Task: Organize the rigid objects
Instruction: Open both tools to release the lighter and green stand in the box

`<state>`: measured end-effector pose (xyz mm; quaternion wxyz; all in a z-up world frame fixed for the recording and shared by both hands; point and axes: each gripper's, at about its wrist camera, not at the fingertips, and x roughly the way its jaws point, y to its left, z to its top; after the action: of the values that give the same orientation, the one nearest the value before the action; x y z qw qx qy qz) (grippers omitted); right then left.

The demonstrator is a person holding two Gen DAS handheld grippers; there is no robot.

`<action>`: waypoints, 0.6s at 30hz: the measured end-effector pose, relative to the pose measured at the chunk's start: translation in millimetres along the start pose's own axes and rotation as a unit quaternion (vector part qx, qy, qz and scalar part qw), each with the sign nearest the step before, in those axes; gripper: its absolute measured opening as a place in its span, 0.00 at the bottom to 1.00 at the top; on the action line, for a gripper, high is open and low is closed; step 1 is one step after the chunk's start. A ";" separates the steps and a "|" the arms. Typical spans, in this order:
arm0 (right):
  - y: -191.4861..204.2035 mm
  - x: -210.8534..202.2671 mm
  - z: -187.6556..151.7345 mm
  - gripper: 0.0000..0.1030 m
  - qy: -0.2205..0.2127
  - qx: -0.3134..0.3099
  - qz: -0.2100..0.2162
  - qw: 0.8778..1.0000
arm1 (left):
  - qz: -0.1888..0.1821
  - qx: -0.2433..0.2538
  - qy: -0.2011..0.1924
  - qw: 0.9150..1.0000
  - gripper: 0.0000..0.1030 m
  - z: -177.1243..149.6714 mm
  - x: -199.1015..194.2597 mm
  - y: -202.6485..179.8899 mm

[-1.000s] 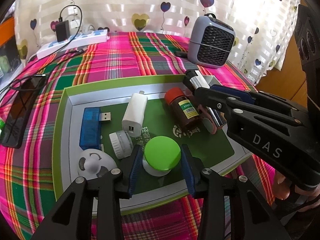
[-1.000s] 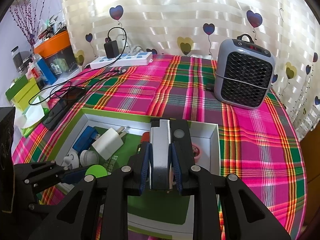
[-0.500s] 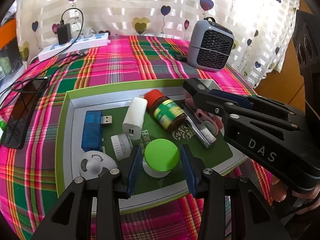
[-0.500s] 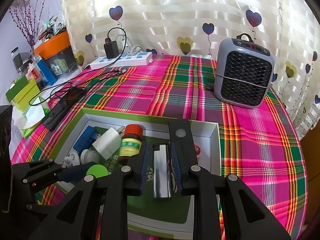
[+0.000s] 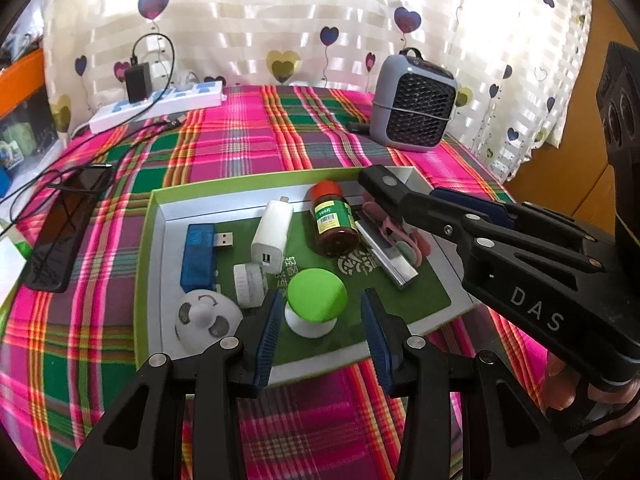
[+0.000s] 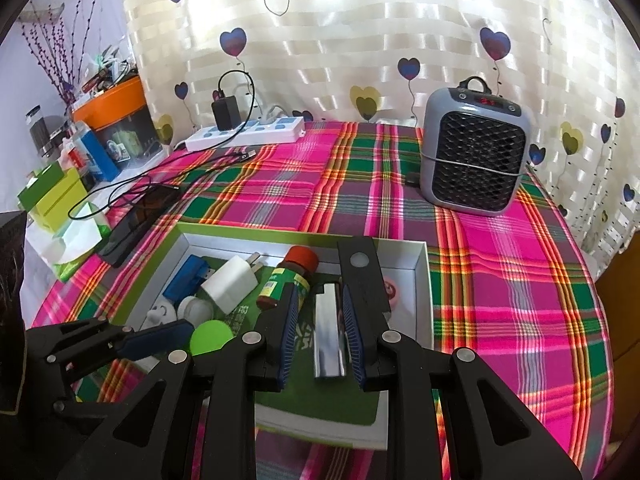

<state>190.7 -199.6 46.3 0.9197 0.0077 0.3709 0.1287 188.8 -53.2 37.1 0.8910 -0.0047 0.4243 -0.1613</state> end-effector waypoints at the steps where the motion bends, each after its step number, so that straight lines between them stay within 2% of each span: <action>1: 0.4 -2.7 -1.3 0.24 -0.002 0.001 0.000 1.000 | 0.004 0.001 -0.004 1.000 0.39 -1.6 -4.0 -0.6; 18: 11.8 -41.5 -34.1 0.24 -0.016 0.017 -0.005 1.000 | 0.030 0.001 -0.033 0.999 0.39 -31.2 -48.8 -5.1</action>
<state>135.9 -201.0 51.1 0.9260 0.0237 0.3580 0.1175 135.1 -39.7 54.7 0.9090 0.0032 0.3944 -0.1348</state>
